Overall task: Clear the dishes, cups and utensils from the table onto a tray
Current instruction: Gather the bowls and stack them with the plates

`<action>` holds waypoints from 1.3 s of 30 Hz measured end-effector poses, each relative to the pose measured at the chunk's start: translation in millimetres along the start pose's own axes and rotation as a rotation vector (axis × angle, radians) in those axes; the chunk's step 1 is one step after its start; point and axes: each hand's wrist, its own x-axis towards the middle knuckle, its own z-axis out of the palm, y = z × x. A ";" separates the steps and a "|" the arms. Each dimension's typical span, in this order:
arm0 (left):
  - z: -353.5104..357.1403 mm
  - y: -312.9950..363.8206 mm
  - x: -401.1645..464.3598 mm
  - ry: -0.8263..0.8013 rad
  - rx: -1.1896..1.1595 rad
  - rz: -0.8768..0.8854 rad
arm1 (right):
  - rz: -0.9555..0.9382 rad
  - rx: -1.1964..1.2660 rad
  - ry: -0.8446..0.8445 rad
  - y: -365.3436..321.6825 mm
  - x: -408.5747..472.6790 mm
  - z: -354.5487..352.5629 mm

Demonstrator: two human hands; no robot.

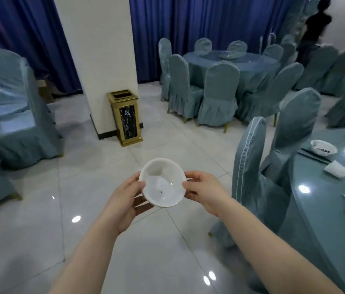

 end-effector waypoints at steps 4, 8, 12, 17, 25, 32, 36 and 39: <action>33.0 20.3 87.5 -0.106 0.035 -0.031 | -0.008 0.069 0.125 -19.5 53.2 -36.6; 65.4 39.6 180.9 -0.267 0.038 -0.079 | -0.020 0.160 0.366 -43.0 101.5 -81.0; 94.1 63.5 263.1 -0.388 0.029 -0.150 | -0.038 0.253 0.602 -57.5 132.0 -119.1; 156.8 100.1 355.5 -0.499 -0.010 -0.229 | -0.057 0.284 0.844 -77.4 153.4 -168.9; 313.7 146.6 458.1 -0.804 -0.009 -0.202 | -0.126 0.303 1.150 -115.4 180.3 -285.7; 442.1 150.5 536.3 -0.928 -0.007 -0.253 | -0.140 0.364 1.315 -127.7 226.6 -389.3; 508.1 141.0 582.7 -0.980 -0.010 -0.334 | -0.068 0.418 1.404 -127.2 258.1 -435.3; 559.3 131.1 624.9 -1.023 0.014 -0.397 | -0.051 0.456 1.442 -124.0 282.8 -467.5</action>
